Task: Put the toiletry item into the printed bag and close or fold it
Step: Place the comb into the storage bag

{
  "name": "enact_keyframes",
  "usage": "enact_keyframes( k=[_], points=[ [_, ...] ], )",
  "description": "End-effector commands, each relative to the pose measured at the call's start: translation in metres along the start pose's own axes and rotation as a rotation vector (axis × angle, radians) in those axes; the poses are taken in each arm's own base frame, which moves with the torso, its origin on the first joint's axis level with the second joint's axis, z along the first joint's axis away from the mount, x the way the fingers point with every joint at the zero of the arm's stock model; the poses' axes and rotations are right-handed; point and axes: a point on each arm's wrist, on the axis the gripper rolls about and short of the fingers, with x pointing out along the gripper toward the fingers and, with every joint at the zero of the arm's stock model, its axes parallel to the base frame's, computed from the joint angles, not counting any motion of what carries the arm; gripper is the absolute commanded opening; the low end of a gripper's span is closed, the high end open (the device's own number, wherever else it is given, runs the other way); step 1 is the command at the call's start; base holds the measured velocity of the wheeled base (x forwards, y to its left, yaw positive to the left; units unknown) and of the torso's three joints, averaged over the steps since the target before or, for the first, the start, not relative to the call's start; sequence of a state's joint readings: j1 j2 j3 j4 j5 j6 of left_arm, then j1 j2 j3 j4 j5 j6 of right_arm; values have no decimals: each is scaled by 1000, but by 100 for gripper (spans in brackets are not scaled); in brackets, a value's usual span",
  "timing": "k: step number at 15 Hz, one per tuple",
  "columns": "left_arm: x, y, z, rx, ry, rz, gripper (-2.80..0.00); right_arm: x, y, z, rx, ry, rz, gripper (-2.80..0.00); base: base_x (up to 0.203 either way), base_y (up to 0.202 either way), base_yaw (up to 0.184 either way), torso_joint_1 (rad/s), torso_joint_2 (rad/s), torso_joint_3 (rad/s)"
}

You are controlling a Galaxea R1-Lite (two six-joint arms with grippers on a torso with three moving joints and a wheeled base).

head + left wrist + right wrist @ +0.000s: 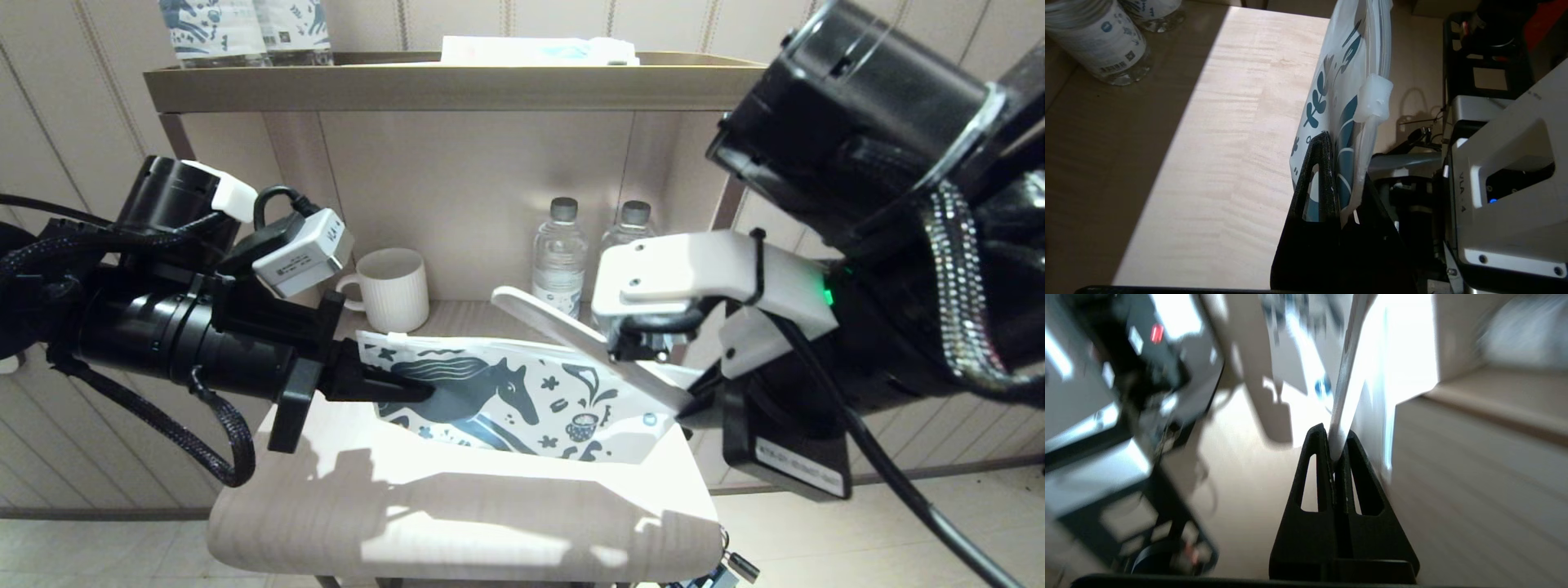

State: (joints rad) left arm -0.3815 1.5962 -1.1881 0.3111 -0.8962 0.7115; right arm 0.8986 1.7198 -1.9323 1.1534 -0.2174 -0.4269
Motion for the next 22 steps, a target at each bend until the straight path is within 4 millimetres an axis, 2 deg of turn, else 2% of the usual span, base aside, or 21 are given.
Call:
enact_keyframes(
  k=[1,3,6,8,12,15,22],
  points=[
    [2,2,-3,0,-2,-3,-280,-1,-12,11,18,-128,-78,-280,0,0,0,0,0,0],
    [1,3,-4,-3,-1,1,-280,-4,-24,24,38,-263,-166,-280,0,0,0,0,0,0],
    [3,5,-7,-12,5,-2,-280,-12,-29,34,54,-379,-215,-280,0,0,0,0,0,0],
    [4,5,-7,-14,5,-3,-280,-10,-22,35,53,-367,-174,-280,0,0,0,0,0,0],
    [4,5,-7,-15,4,-5,-280,-9,-3,40,126,-438,77,-280,0,0,0,0,0,0],
    [2,4,-6,-12,2,-3,-280,5,3,44,174,-424,179,-280,0,0,0,0,0,0],
    [4,5,-7,-18,6,-5,-280,24,-3,37,200,-403,197,-280,0,0,0,0,0,0]
  ],
)
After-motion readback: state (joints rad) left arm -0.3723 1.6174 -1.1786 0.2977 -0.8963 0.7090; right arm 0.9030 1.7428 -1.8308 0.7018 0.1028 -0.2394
